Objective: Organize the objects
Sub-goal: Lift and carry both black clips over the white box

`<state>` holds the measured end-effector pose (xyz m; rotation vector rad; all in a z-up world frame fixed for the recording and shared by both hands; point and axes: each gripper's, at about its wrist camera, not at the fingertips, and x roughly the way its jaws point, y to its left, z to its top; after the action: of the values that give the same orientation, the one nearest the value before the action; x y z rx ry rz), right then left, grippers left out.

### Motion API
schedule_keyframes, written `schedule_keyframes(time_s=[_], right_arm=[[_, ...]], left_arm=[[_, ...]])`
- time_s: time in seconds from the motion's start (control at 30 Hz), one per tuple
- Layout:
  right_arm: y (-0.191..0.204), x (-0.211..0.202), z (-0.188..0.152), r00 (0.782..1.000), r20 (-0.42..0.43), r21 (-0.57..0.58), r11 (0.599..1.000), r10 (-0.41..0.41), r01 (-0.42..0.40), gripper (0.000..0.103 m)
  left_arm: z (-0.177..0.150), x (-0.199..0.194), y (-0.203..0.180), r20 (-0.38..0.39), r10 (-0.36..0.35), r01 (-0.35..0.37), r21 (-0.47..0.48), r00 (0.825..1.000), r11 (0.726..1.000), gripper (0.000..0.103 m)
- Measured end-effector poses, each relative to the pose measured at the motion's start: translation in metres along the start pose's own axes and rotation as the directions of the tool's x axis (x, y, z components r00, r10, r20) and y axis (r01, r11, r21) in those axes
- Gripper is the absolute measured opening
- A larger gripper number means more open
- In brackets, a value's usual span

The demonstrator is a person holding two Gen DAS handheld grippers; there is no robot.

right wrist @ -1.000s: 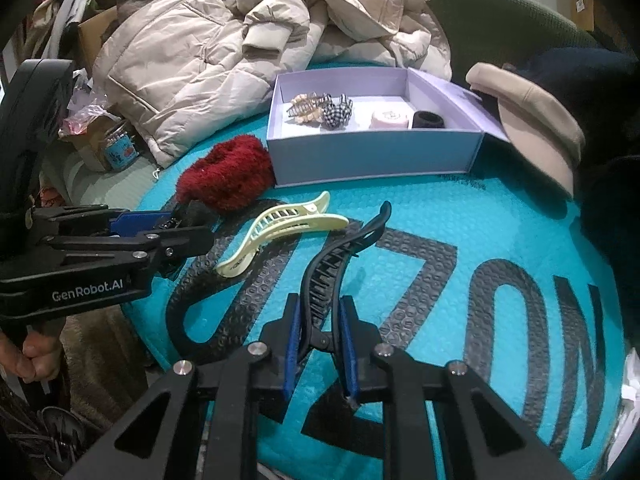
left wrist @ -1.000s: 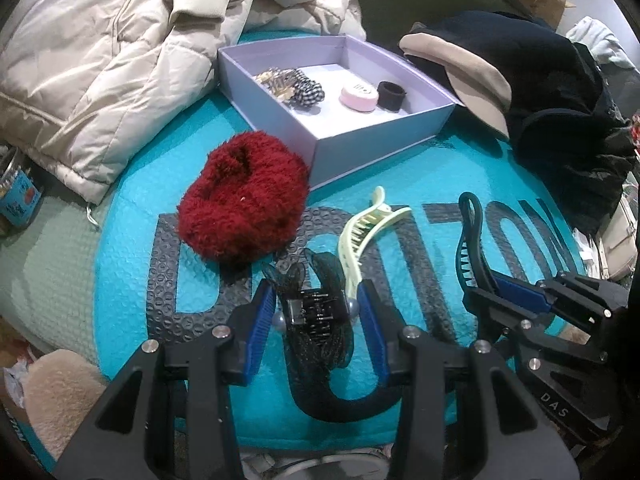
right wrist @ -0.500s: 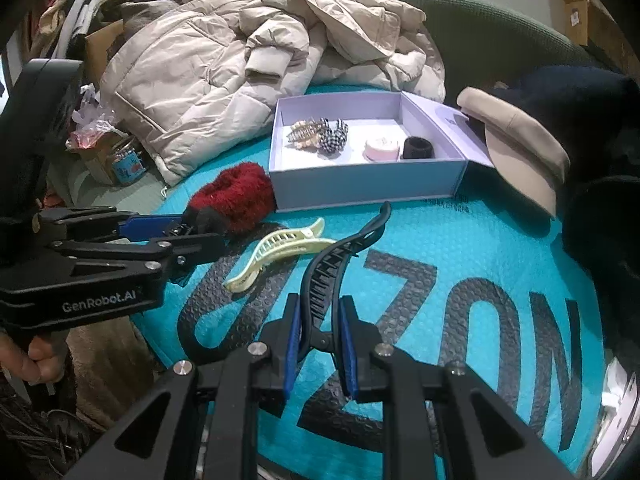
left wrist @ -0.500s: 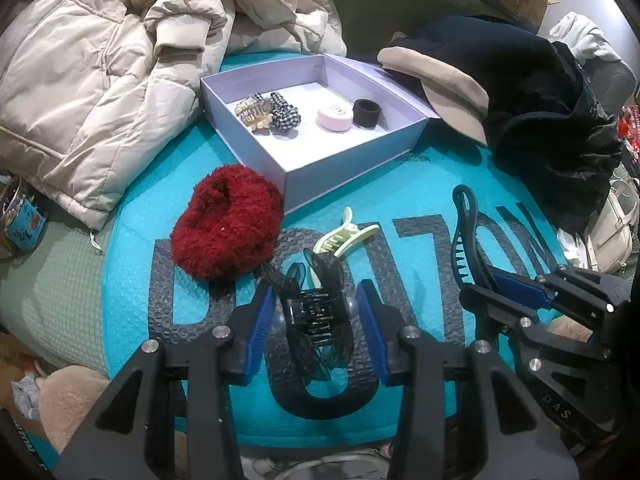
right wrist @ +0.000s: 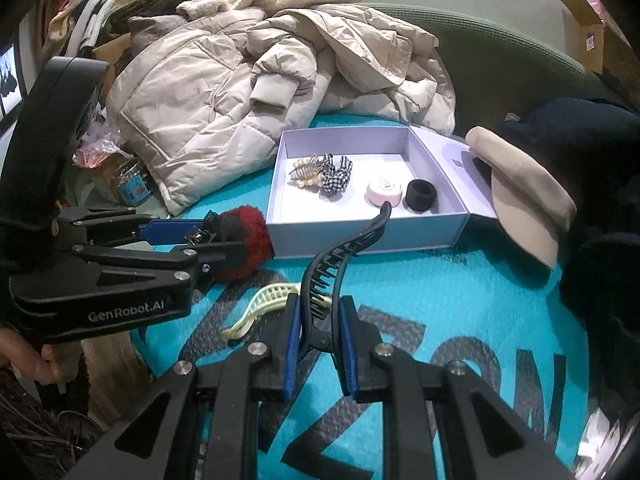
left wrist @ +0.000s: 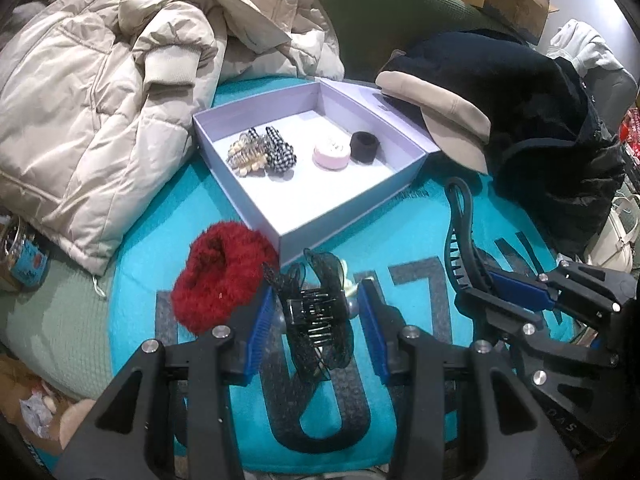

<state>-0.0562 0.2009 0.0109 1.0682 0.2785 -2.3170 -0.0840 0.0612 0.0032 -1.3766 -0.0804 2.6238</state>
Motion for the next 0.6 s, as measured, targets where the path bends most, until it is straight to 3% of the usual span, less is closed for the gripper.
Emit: schedule_keyframes(time_s=[0.6], right_arm=[[-0.032, 0.041, 0.047, 1.0, 0.014, -0.01, 1.0, 0.027, -0.027, 0.018]], left_arm=[[0.06, 0.051, -0.003, -0.012, -0.002, 0.002, 0.032, 1.0, 0.999, 0.04]])
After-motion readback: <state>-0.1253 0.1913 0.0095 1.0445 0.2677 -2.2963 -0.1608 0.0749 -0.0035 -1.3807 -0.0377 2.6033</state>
